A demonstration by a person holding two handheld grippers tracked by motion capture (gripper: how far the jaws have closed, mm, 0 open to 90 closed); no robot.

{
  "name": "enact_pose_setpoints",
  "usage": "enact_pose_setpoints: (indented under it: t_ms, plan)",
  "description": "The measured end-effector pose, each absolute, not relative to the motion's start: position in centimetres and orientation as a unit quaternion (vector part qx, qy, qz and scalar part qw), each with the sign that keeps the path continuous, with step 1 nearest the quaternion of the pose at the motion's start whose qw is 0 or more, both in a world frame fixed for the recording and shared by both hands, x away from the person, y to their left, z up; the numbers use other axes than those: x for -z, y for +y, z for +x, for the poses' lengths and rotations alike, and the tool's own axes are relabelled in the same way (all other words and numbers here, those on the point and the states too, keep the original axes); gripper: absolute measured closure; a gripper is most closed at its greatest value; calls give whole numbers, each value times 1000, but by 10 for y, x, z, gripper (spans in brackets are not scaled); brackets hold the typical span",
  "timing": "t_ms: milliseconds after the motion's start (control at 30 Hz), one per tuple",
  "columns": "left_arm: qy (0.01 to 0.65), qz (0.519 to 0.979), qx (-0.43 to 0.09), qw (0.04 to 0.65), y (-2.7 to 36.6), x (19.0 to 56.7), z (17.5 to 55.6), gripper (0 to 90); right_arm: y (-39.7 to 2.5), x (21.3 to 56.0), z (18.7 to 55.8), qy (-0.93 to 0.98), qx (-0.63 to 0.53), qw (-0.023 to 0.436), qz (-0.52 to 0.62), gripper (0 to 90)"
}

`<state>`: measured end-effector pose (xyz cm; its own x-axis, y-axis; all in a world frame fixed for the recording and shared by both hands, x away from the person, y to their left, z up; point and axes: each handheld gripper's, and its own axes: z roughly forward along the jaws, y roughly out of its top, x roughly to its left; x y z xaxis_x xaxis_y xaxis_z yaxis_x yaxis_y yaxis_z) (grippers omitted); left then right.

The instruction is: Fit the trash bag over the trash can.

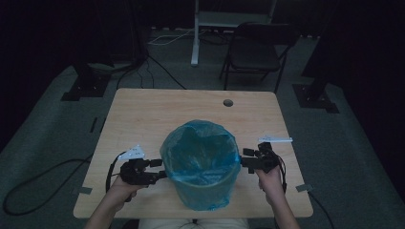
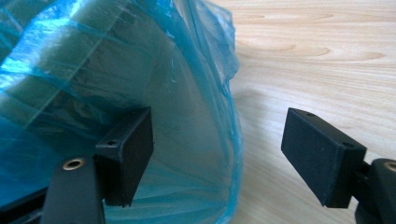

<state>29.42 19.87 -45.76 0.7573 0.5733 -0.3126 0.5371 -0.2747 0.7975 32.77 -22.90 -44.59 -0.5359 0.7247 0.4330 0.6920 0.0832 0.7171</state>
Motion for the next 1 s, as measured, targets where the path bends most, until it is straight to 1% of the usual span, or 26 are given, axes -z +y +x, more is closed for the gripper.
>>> enact_pose_setpoints:
  t_ms: [67,167,333,500,533,633,733,800,833,867,900,933,1000]
  plan:
    - [351,797,-22,490,196,457,299,382,-230,446,331,730,-479,19,488,274]
    - [353,796,-30,490,195,457,308,382,-230,444,339,730,-475,27,490,274]
    - [355,792,-33,497,193,459,325,383,-232,444,355,730,-474,24,491,274]
    - [353,788,-50,502,191,460,336,383,-233,445,375,728,-475,21,493,270]
    - [350,788,-60,502,190,460,338,383,-233,444,377,728,-474,22,494,267]
    - [349,787,-68,504,190,460,343,383,-232,443,387,731,-470,32,494,247]
    - [350,785,-71,506,190,461,347,383,-233,444,392,731,-471,32,493,247]
    - [355,776,-74,516,191,463,349,384,-234,446,397,728,-476,27,494,221]
    - [361,774,-83,514,192,464,350,383,-234,447,397,727,-476,27,494,192]
    - [361,774,-83,514,192,464,350,378,-234,447,397,727,-476,27,494,192]
    - [362,772,-91,515,192,464,349,340,-235,448,397,724,-482,33,493,170]
    - [366,769,-99,515,192,464,349,340,-235,448,397,724,-482,33,493,170]
    - [371,765,-110,514,193,465,349,281,-236,449,397,726,-477,50,493,170]
